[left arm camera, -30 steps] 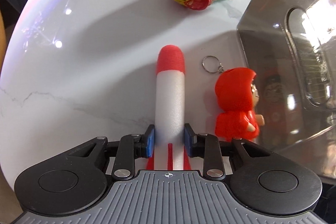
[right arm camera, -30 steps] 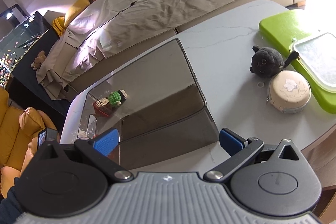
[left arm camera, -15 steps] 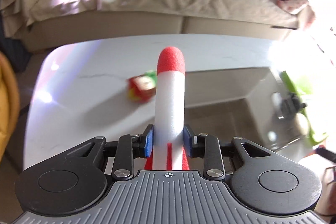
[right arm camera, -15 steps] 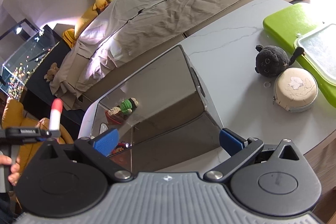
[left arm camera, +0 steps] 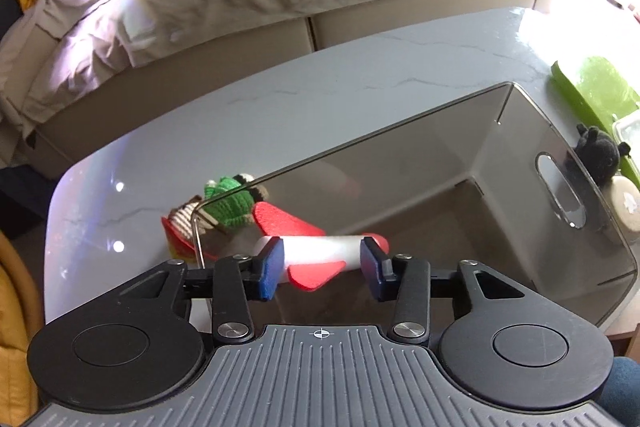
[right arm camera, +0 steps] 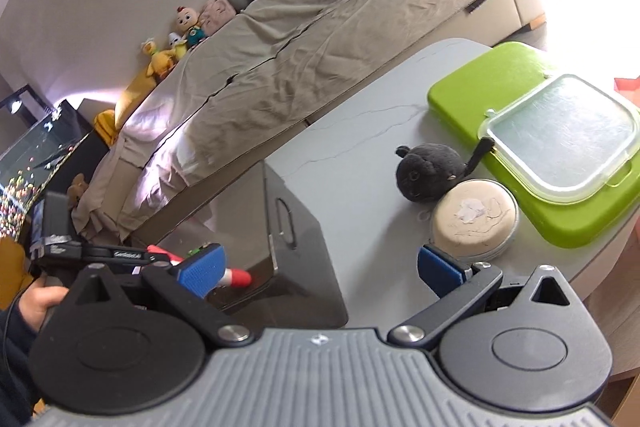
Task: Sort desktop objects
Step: 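Carry the rocket into the clear bin and open the left tool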
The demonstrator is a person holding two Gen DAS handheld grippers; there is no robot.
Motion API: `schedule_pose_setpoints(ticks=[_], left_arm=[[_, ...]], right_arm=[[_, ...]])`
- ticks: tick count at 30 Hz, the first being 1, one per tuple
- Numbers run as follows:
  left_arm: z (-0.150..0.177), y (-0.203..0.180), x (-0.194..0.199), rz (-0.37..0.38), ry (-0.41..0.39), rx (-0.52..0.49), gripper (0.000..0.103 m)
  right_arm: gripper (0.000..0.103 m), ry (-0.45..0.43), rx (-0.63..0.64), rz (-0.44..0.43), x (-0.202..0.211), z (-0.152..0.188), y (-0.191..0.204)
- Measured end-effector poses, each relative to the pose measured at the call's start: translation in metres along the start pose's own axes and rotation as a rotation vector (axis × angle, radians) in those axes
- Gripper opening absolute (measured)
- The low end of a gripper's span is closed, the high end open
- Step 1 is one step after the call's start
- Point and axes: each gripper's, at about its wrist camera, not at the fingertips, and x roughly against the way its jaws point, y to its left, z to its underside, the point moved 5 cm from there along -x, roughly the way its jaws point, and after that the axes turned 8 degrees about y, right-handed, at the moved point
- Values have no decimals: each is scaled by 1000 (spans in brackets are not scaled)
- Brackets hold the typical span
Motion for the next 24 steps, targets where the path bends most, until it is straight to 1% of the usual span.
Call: schedule_pose_setpoints(ticks=[2,6,7,8,10,11,13,14,15,17,19,20,22,23,24], left_arm=[[5,8,7,50,34,21,39],[20,22,23,201,138,72,39],[22,27,28,223,146,87,39],[23,31,36,231,136,95,39],[22,36,52,231,100,98,42],[18,35,59,221,82,84,47],[6,25,61,187,73,25,59],[0,16,58,162,73,-14,60],[-5,7,51,127,88,-62,60],[-9,-12,27,82,155,-136,60],[-5,-29,-3,95,253,-187,60],[-2,-35,-16,96,285,-202,61],[5,-44,-36,84,329,-216,62],[9,-46,-42,97,340,-205,62],[11,-46,-42,133,338,-179,62]], right_arm=[[103,9,-11,-8,-4,0,-1],[103,33,-18,-29,-12,3,3],[103,39,-20,-35,-14,3,4],[103,45,-21,-40,-16,4,5],[103,57,-25,-51,-20,5,7],[103,63,-26,-56,-22,6,8],[103,75,-30,-66,-26,7,10],[103,81,-31,-72,-28,8,11],[103,87,-33,-77,-30,9,12],[103,95,-31,-88,-33,10,16],[103,87,-12,-97,-22,13,19],[103,80,-4,-100,-18,13,19],[103,64,0,-93,-11,12,14],[103,58,-1,-70,-9,10,8],[103,53,-1,-27,-11,8,1]])
